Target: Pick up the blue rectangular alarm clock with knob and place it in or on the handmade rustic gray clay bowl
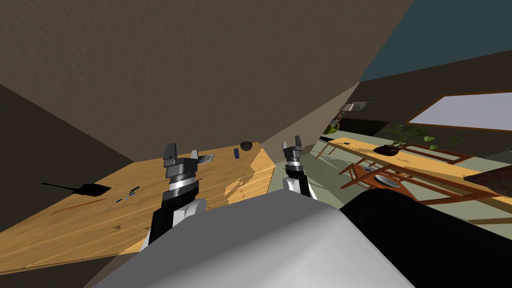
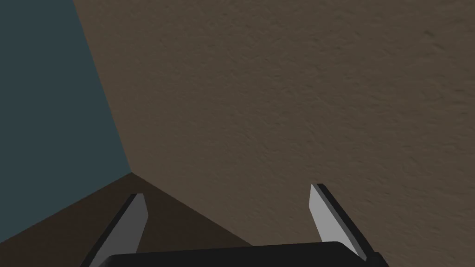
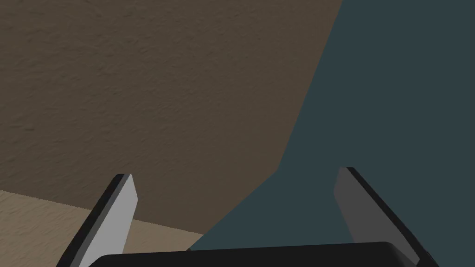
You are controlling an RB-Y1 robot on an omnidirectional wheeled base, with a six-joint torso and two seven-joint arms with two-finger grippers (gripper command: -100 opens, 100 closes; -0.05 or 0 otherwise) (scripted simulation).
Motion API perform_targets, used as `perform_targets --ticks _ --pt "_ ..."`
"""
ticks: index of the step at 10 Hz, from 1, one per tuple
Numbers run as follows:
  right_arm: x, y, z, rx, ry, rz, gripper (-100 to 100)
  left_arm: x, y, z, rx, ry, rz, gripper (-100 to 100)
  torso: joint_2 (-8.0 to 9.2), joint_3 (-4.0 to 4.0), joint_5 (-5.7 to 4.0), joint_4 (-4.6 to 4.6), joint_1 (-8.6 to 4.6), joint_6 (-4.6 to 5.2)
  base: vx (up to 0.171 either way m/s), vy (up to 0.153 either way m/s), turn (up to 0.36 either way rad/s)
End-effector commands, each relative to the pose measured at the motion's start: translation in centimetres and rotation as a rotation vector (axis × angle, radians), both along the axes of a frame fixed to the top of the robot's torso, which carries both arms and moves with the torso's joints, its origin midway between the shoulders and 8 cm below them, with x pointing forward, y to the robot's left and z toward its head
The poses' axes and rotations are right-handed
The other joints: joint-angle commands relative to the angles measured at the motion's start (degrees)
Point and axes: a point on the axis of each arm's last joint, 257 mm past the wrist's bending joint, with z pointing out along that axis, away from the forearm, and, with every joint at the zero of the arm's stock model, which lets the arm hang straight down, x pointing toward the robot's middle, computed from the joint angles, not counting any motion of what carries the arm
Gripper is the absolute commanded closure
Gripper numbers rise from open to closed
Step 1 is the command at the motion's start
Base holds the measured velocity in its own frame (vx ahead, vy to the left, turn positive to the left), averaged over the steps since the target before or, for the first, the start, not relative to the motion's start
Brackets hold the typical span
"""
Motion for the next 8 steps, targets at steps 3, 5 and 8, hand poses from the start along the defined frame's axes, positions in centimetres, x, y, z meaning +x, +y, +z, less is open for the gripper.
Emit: perform_targets --ticks 3,5,8 --pt "0.0 0.0 0.0 0.0 0.0 0.0 0 0.8 -0.5 -0.9 0.092 0.043 -0.004 -100 0.17 0.09 0.0 0.03 -0.03 0.0 -0.05 -0.012 0.014" --pt "0.0 0.0 0.0 0.0 0.0 0.0 0 2.0 -0.3 -2.4 0.173 0.102 0.022 -100 0.31 0.18 -0.01 0.07 -0.06 0.0 -0.113 -0.025 0.021" --pt "0.0 0.0 0.0 0.0 0.0 0.0 0 3.5 0.4 -4.6 0.248 0.177 0.07 -100 0.53 0.31 -0.02 0.12 -0.1 0.01 -0.132 -0.028 0.008"
